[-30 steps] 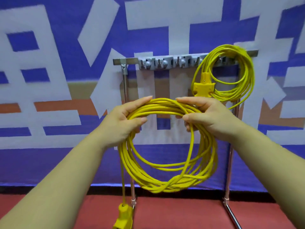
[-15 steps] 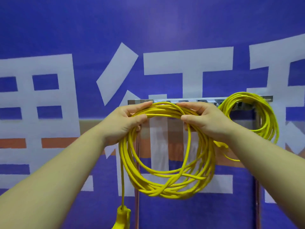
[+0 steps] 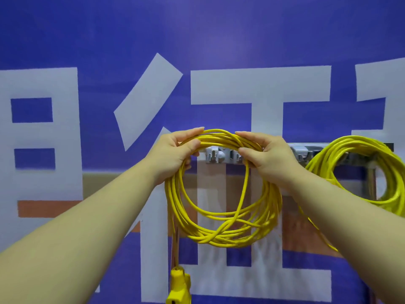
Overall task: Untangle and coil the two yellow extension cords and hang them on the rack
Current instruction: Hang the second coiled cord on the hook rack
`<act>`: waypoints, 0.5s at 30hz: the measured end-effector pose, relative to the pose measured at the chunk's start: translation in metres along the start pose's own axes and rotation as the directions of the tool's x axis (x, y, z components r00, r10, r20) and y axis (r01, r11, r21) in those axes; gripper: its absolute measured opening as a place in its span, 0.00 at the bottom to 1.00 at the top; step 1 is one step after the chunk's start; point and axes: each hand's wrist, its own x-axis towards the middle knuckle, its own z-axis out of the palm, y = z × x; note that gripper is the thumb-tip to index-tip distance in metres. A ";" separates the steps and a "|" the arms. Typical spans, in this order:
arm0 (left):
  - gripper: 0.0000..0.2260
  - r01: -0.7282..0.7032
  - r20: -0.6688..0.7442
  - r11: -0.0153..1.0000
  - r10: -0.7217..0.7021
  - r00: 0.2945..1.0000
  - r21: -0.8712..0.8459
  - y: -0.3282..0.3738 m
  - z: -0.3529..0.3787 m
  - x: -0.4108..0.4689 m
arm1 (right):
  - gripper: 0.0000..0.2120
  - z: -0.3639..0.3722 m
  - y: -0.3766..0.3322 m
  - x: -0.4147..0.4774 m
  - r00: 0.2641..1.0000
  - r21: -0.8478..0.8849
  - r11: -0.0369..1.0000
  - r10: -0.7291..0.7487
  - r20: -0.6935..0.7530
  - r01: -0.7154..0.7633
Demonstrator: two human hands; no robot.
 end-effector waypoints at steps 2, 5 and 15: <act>0.15 -0.001 -0.009 1.000 0.002 1.000 0.026 -0.007 0.000 0.009 | 0.17 0.006 0.011 0.007 1.000 -0.053 0.998 -0.019 -0.022 0.017; 0.16 -0.022 -0.013 0.997 0.023 1.000 0.069 -0.016 0.002 0.021 | 0.17 0.008 0.018 0.008 0.997 -0.120 0.992 -0.049 -0.065 0.041; 0.16 -0.071 -0.016 0.992 0.073 0.997 0.109 -0.030 0.010 0.039 | 0.16 -0.002 0.016 0.015 0.994 -0.216 0.973 -0.094 -0.052 0.080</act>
